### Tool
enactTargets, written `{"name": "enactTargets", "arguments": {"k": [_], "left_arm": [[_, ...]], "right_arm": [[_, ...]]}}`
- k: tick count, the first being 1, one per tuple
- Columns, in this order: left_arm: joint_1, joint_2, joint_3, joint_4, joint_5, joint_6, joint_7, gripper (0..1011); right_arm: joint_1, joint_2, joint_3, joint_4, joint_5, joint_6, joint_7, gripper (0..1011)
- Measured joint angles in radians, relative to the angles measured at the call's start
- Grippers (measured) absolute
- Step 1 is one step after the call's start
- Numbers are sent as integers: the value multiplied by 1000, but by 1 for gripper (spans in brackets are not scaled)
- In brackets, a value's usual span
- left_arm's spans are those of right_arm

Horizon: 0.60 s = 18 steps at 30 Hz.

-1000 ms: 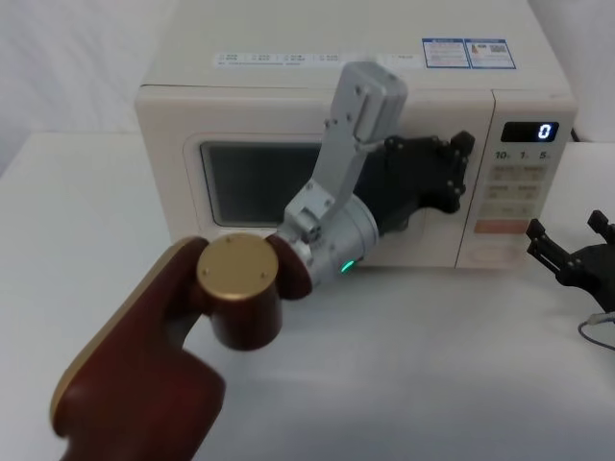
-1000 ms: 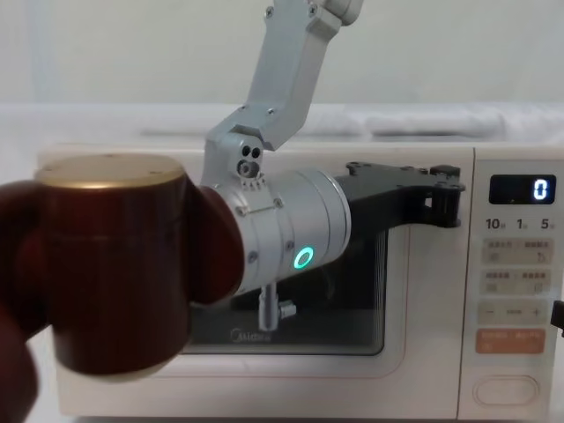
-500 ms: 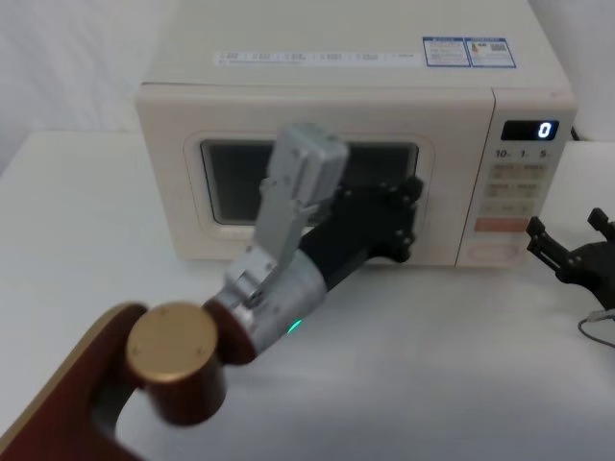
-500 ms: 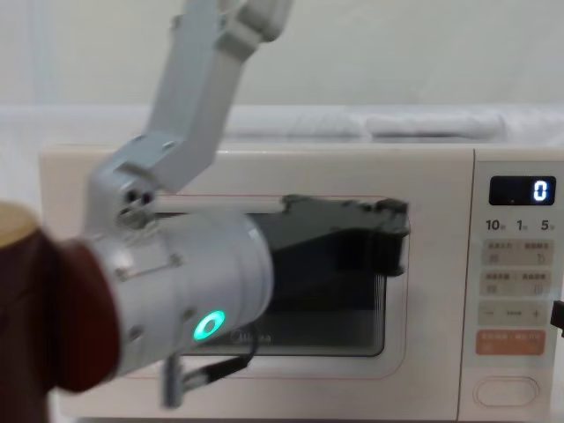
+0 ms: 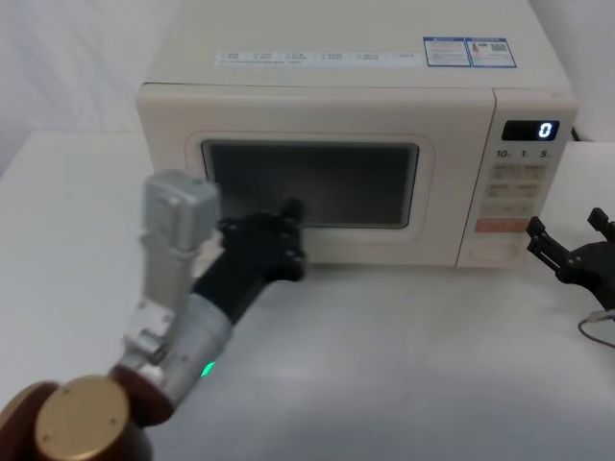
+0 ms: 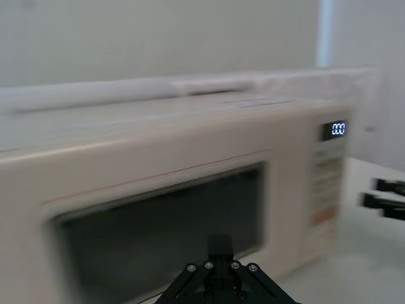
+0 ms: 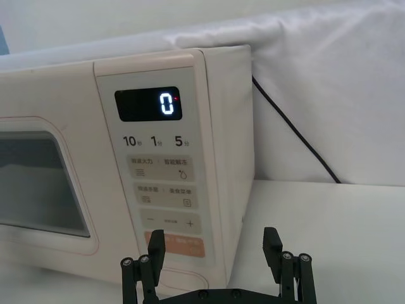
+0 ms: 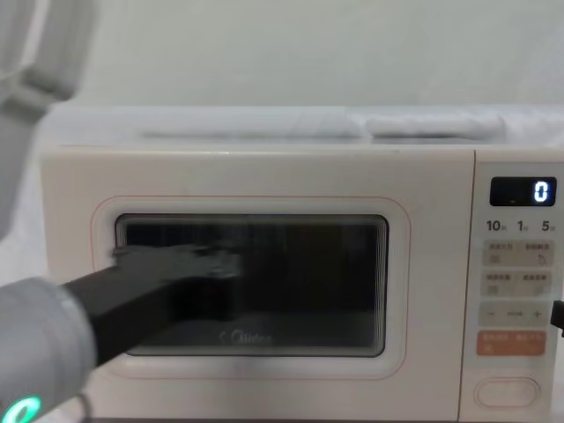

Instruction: Press the button to open the microwave door with one hand; close the microwave door with the other hand.

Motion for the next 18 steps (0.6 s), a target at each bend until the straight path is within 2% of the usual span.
{"name": "enactTargets", "arguments": {"k": [2, 5, 6, 10, 13, 15, 18], "left_arm": [[19, -4, -24, 0, 1, -15, 17, 0], [55, -13, -89, 7, 0, -50, 47, 0], [55, -13, -89, 7, 0, -50, 47, 0], [85, -20, -161, 24, -9, -81, 67, 0], [95, -23, -189, 37, -15, -95, 70, 0], [107, -25, -225, 57, -19, -112, 72, 0], [112, -28, -246, 73, -18, -122, 73, 0]], "right_arm": [[0, 0, 0, 0, 0, 0, 0, 1002], [0, 0, 0, 0, 0, 0, 0, 1002], [0, 0, 0, 0, 0, 0, 0, 1002], [0, 0, 0, 0, 0, 0, 0, 1003], [0, 0, 0, 0, 0, 0, 0, 1003], [0, 0, 0, 0, 0, 0, 0, 1003], [0, 0, 0, 0, 0, 0, 0, 1003]]}}
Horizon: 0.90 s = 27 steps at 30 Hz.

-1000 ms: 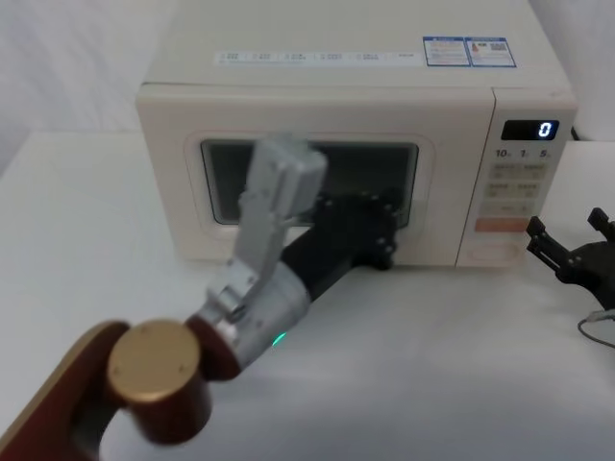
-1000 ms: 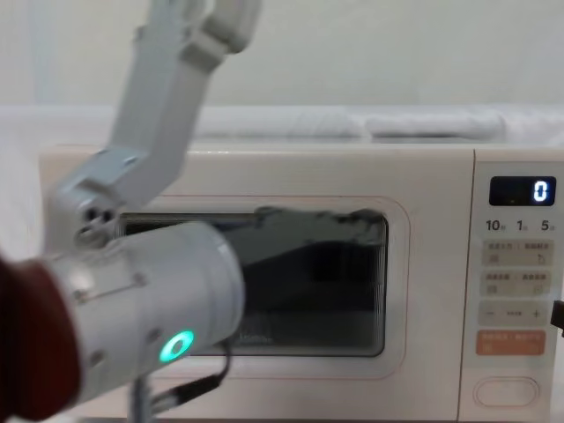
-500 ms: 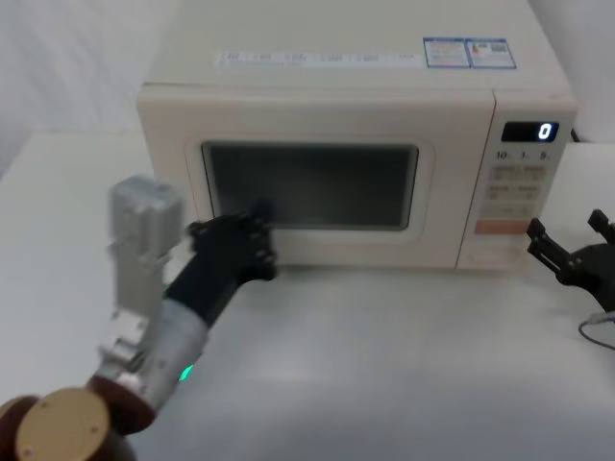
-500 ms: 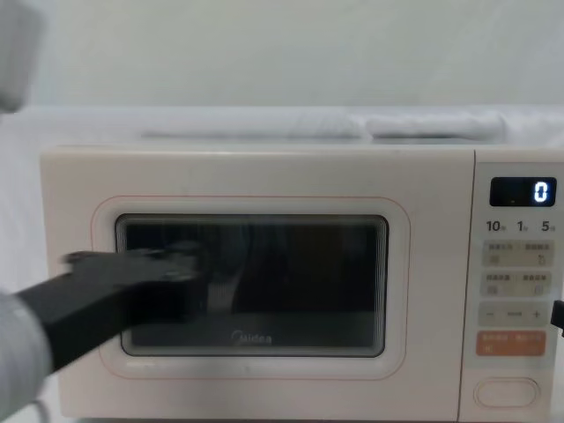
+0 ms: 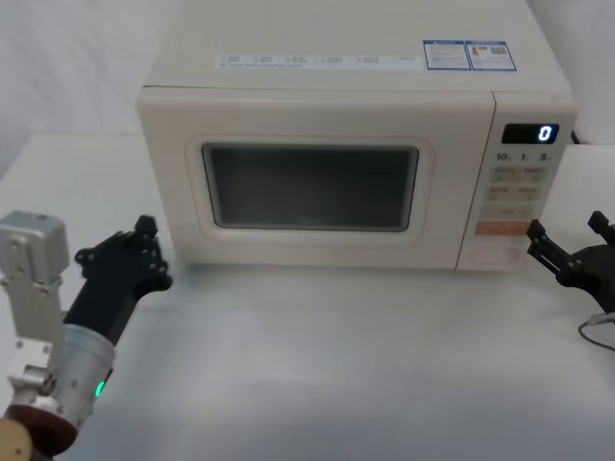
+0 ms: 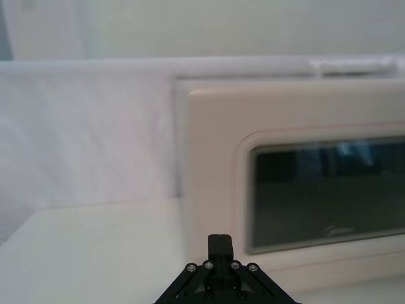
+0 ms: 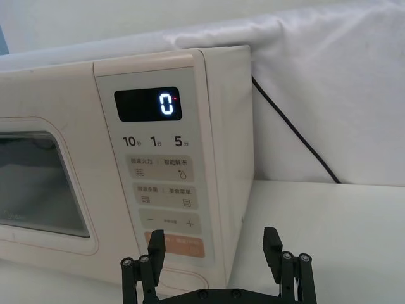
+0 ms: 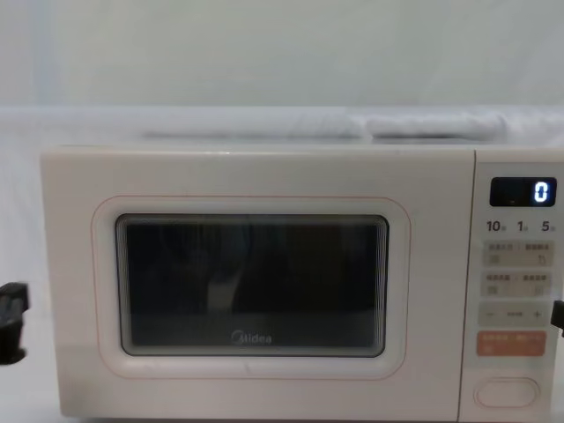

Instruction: Press the button to open the microwave door with one hand; close the microwave door with the other hand.

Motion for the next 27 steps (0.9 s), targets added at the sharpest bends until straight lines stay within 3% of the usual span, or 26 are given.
{"name": "enactTargets", "arguments": {"k": [13, 27], "left_arm": [[3, -40, -66, 88, 25, -45, 13, 0], [-22, -84, -90, 145, 37, -50, 1, 0]], "right_arm": [[0, 0, 0, 0, 0, 0, 0, 1002], [0, 0, 0, 0, 0, 0, 0, 1003]]}}
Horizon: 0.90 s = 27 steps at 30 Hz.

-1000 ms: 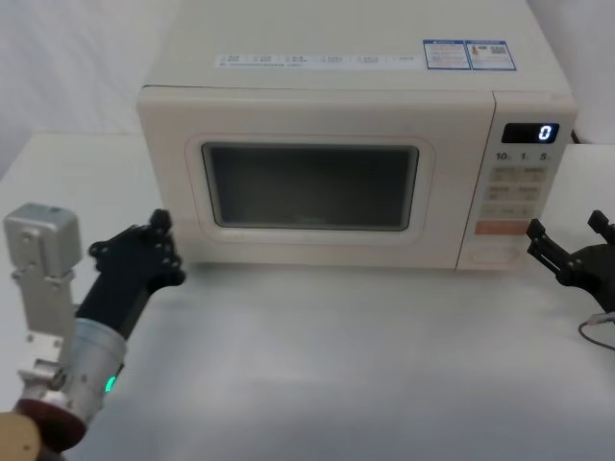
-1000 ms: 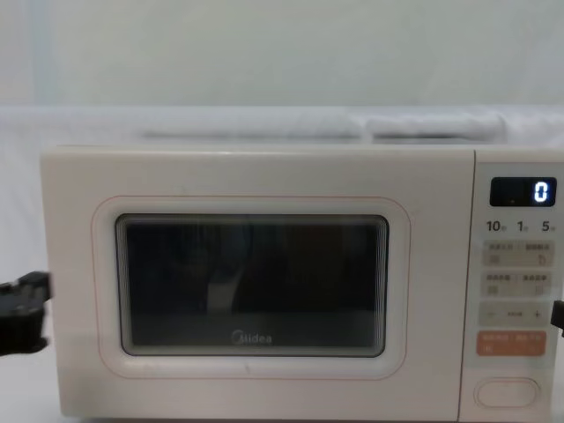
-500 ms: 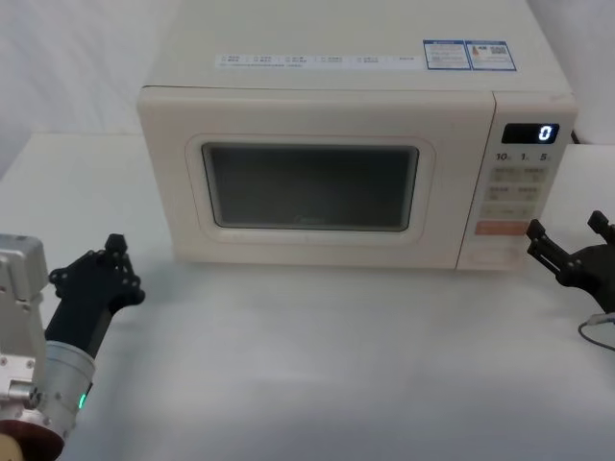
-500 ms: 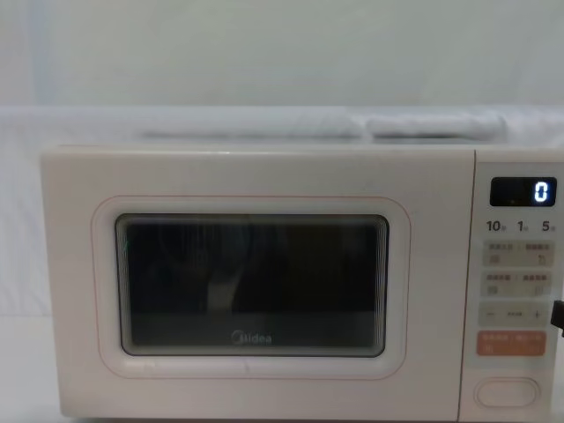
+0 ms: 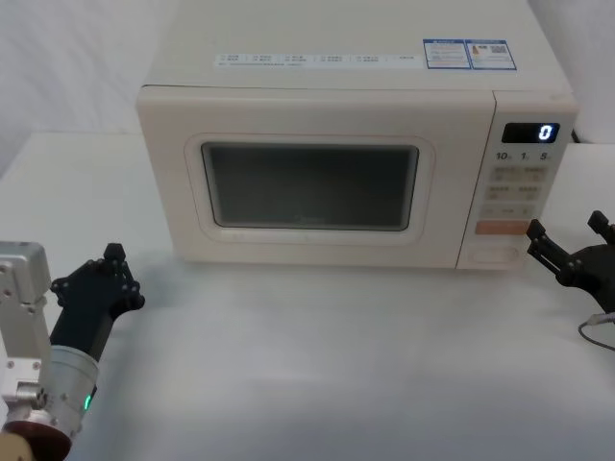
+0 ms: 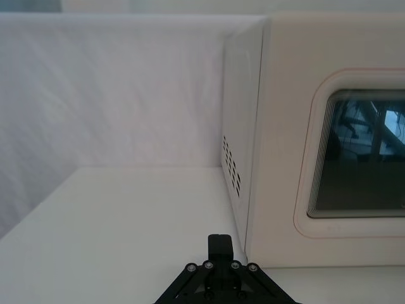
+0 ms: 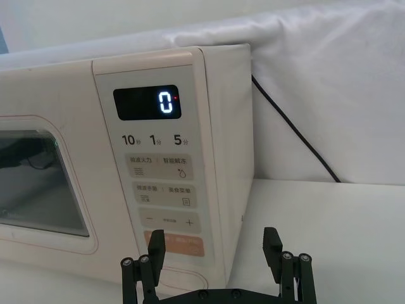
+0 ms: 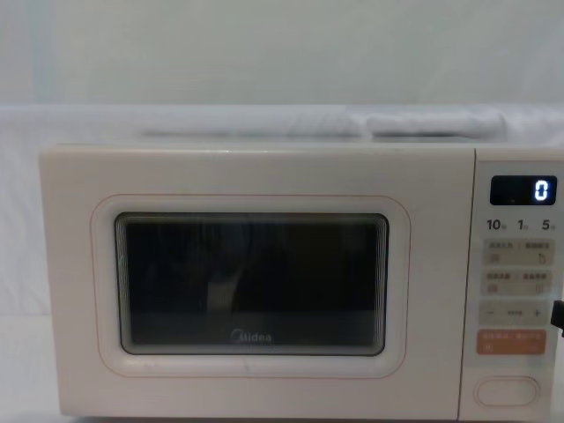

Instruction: Press the button to open the microwave door with one hand; close the microwave door with the other hand.

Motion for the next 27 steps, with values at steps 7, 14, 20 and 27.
{"name": "enactTargets", "arguments": {"k": [7, 14, 20, 27], "left_arm": [[-5, -7, -1, 14, 13, 13, -17, 0], [-5, -9, 3, 15, 28, 13, -14, 0], [-5, -8, 2, 15, 24, 13, -15, 0], [-5, -8, 2, 15, 21, 14, -15, 0]], "right_arm": [[0, 0, 0, 0, 0, 0, 0, 1002], [0, 0, 0, 0, 0, 0, 0, 1002], [0, 0, 0, 0, 0, 0, 0, 1003], [0, 0, 0, 0, 0, 0, 0, 1002]]}}
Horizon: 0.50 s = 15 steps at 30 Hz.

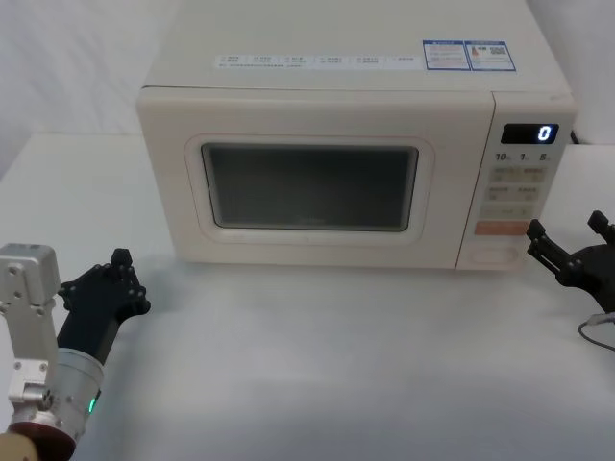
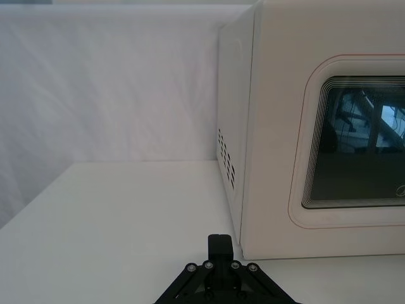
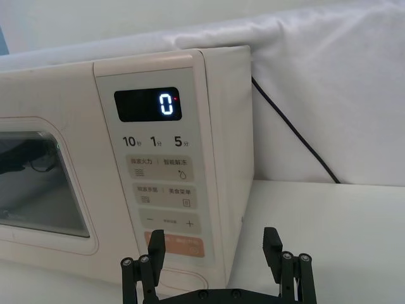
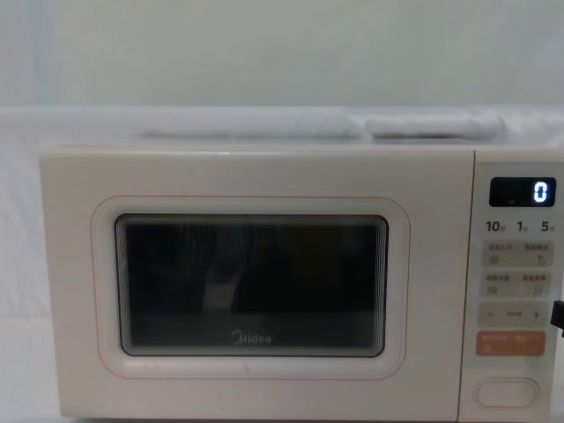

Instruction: Press the button to open the microwave door with one hand; close the microwave door with the other hand.

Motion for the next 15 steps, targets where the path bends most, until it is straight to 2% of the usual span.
{"name": "enactTargets", "arguments": {"k": [9, 15], "left_arm": [[0, 0, 0, 0, -2, 1, -1, 1], [0, 0, 0, -1, -3, 1, -1, 147]], "right_arm": [[0, 0, 0, 0, 0, 0, 0, 1002], [0, 0, 0, 0, 0, 0, 0, 1002]]}}
